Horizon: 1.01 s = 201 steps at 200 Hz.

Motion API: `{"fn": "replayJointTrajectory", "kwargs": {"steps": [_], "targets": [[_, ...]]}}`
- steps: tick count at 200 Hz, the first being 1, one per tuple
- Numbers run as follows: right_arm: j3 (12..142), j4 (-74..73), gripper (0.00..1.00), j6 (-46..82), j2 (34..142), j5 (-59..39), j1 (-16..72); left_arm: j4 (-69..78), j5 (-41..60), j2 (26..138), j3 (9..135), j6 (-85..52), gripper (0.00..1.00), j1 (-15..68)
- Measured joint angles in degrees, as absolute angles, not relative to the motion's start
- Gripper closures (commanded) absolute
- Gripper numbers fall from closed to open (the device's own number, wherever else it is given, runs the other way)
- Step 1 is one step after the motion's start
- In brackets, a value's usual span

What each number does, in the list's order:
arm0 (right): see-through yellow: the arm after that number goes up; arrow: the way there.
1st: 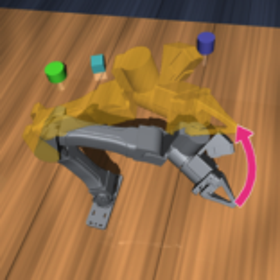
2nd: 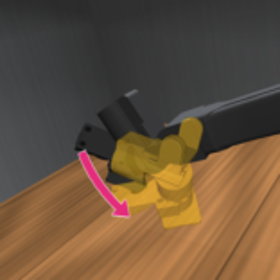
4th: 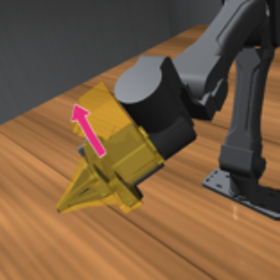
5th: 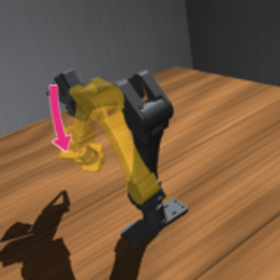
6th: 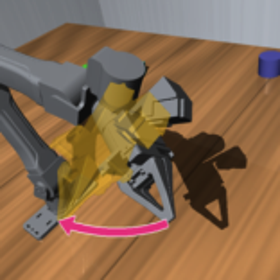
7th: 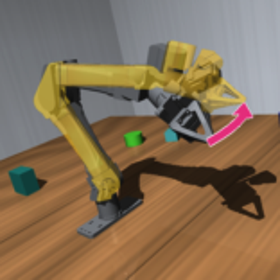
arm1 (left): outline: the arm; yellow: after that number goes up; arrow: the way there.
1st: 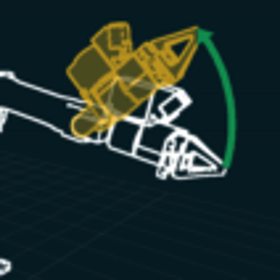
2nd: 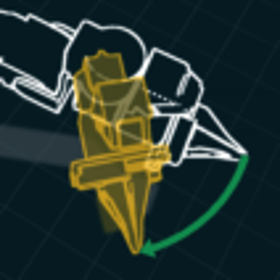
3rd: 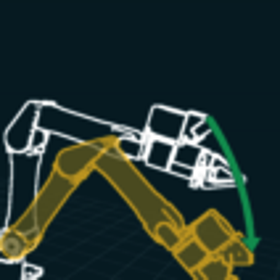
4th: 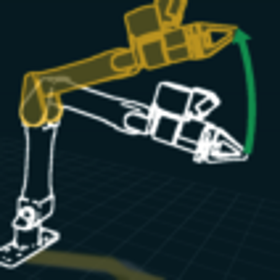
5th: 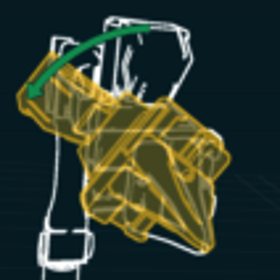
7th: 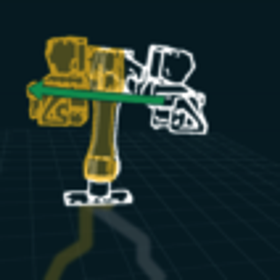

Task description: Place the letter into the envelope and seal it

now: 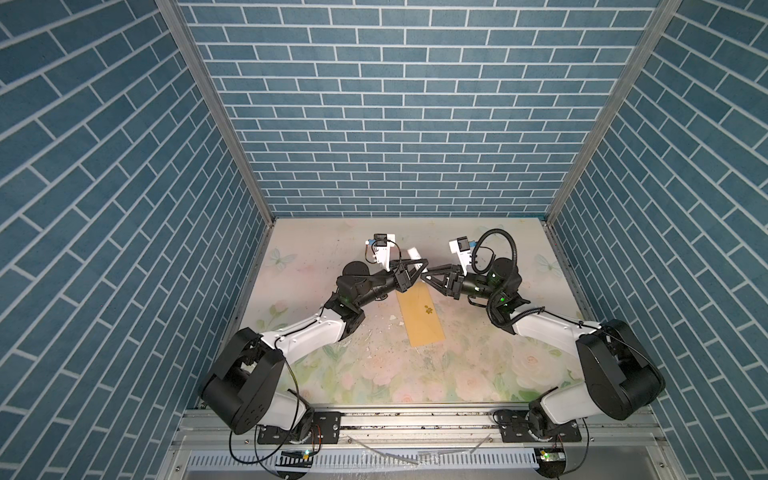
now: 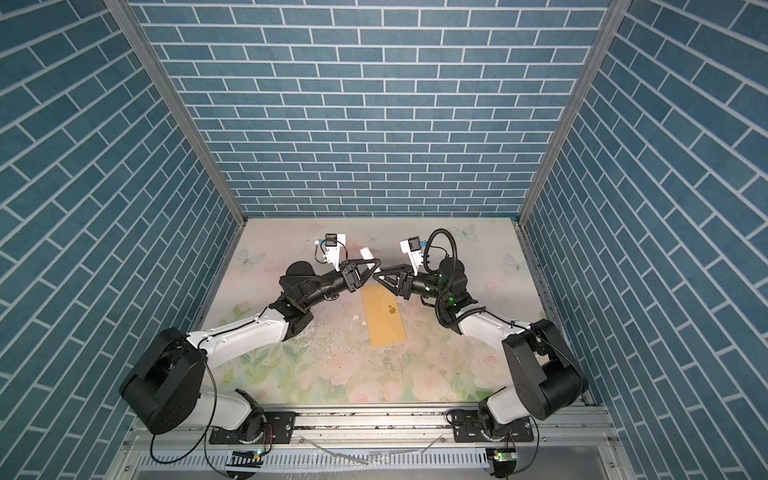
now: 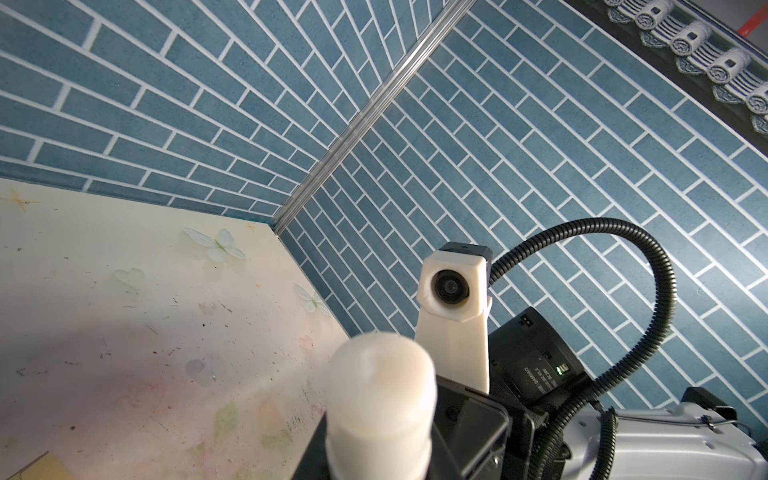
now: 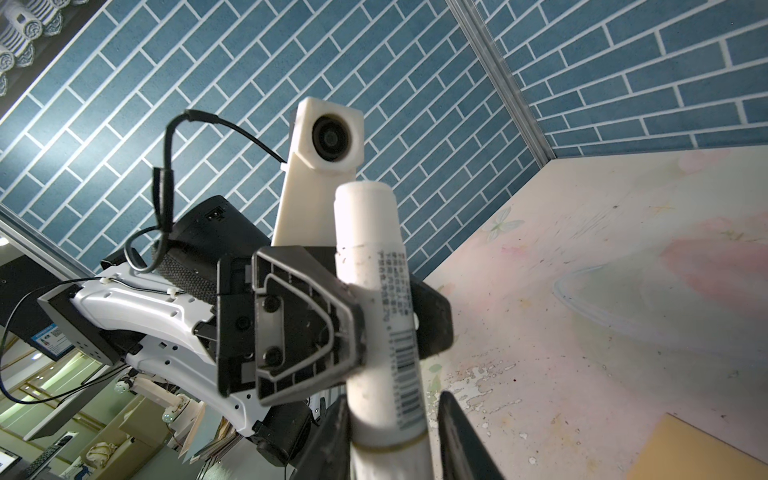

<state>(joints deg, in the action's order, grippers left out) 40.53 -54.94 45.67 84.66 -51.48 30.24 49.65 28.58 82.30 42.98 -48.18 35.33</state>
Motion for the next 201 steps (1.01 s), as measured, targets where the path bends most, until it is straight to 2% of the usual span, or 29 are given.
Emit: {"fn": "replayJointTrajectory", "kwargs": {"steps": [59,96,142,201], "targets": [[40.53,-54.68,1.00,44.53,84.73,-51.35,30.24,49.28,28.08,82.30,43.03,-48.64,1.00,35.31],[40.53,-44.77,1.00,39.00,80.66,-46.00,31.22,47.81,27.38,82.74,43.29,-48.40,1.00,35.44],[43.88,-22.79,1.00,24.05,72.71,-23.70,38.87,45.78,26.09,82.89,43.53,-47.31,1.00,35.75],[53.10,-7.46,1.00,10.76,75.64,7.94,51.16,44.21,23.11,83.31,43.68,-44.99,1.00,35.48]]}}
